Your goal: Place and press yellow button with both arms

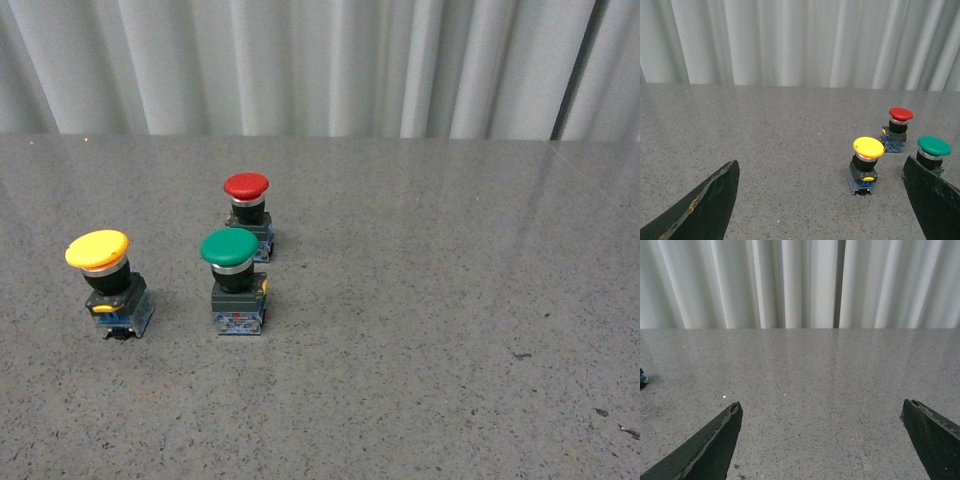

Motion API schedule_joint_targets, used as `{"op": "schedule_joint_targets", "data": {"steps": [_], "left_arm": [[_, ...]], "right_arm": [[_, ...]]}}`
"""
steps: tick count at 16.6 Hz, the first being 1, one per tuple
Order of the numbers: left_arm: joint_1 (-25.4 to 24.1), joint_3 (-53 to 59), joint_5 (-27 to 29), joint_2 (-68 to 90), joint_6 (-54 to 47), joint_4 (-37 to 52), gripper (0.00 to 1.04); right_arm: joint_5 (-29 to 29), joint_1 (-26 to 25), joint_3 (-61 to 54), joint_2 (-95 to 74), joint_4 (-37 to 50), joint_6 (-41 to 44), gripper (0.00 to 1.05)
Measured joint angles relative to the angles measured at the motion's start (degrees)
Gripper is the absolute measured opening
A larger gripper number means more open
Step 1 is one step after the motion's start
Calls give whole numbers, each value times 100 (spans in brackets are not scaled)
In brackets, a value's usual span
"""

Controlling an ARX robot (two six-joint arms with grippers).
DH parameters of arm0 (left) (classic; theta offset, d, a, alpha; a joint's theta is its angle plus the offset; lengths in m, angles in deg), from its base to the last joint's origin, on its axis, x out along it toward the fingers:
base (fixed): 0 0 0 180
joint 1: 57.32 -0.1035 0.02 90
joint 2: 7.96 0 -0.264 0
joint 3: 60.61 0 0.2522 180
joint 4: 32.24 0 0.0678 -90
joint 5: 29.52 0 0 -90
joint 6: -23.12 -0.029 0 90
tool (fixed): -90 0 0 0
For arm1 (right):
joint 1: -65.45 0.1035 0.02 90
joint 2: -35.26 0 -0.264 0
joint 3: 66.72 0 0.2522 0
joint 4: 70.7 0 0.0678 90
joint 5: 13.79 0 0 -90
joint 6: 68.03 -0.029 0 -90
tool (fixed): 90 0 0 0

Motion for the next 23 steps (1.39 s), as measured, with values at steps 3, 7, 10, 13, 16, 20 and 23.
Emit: {"op": "schedule_joint_targets", "data": {"steps": [3,7,10,13,16,20,23], "left_arm": [[0,0,0,0,0,0,98],[0,0,0,0,0,0,98],[0,0,0,0,0,0,98],[0,0,0,0,0,0,98],[0,0,0,0,0,0,98],[13,-7,68,13,4,-68,98],[957,-927,2614,2004,310,-619,98]], "right_arm": [[0,0,0,0,0,0,98],[0,0,0,0,0,0,98],[0,0,0,0,0,0,98],[0,0,0,0,0,0,98],[0,0,0,0,0,0,98],[0,0,0,0,0,0,98],[-11,0,0,0,11,-7,98]]}}
